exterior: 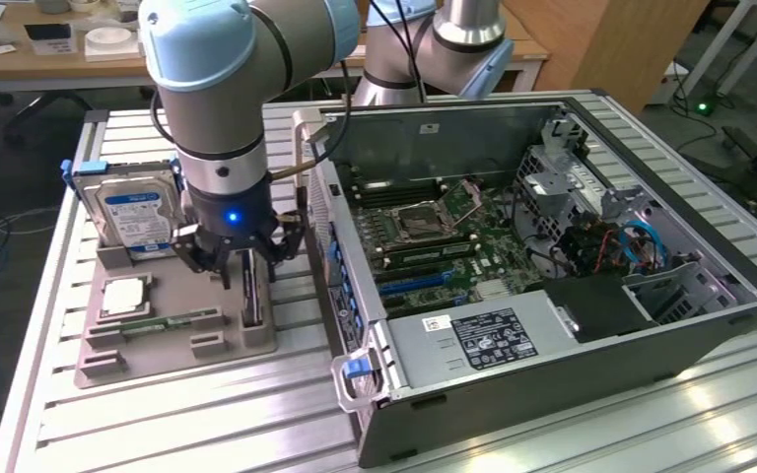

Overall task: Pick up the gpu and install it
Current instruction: 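Pick up the gpu and move the gpu toward the slot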

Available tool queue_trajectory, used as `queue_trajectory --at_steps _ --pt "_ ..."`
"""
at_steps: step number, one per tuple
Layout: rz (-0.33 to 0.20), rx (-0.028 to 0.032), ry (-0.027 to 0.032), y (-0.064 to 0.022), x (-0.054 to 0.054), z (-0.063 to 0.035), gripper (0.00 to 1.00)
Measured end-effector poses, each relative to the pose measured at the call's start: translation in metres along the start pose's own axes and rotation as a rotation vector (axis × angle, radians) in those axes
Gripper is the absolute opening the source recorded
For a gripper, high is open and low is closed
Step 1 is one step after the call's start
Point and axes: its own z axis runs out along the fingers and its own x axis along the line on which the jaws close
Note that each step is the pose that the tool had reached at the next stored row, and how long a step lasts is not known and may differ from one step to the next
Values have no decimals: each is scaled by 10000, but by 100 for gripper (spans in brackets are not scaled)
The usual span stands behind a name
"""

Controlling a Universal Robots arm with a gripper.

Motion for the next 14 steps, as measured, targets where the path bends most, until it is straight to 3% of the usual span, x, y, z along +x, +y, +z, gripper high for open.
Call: queue_trajectory --at_steps 1,2,14 --pt "0 0 0 0 0 0 58" --pt "0 -1 0 0 0 0 52" --pt "-1 25 0 -1 -2 2 52"
